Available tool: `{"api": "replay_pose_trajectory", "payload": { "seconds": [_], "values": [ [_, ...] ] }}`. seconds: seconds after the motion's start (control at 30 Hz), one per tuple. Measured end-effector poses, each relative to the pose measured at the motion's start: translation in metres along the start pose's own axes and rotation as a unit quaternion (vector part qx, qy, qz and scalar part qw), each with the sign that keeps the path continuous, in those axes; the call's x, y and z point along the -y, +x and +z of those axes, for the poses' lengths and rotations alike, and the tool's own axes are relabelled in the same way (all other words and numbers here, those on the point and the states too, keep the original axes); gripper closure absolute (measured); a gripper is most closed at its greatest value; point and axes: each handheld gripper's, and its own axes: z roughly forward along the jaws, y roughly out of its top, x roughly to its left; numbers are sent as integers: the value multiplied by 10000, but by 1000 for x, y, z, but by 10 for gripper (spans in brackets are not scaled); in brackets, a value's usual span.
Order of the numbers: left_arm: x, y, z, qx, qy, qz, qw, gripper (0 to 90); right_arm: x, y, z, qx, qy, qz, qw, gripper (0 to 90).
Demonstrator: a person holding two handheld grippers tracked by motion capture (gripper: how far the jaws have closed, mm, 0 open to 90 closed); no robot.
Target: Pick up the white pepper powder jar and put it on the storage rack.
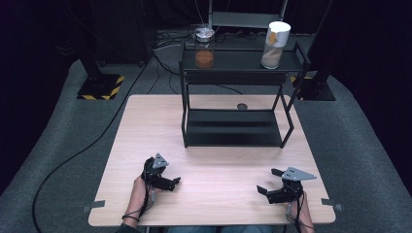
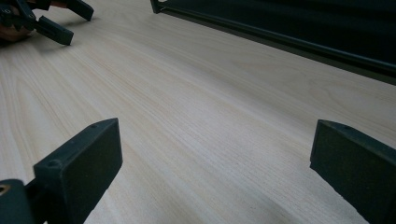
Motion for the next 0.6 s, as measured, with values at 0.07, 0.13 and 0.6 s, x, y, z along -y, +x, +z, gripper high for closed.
{"api": "replay_pose_trajectory", "payload": {
  "seconds": [0.07,0.13,0.6],
  "values": [
    [0,0,0,0,-1,-1,10000,24,0,0,0,-2,4,5,10000,13],
    [0,0,0,-2,2,0,10000,24,0,0,0,2,2,4,10000,13],
    [0,0,0,6,1,-1,10000,24,-3,-3,1,-62,75,18,10000,7]
  ]
}}
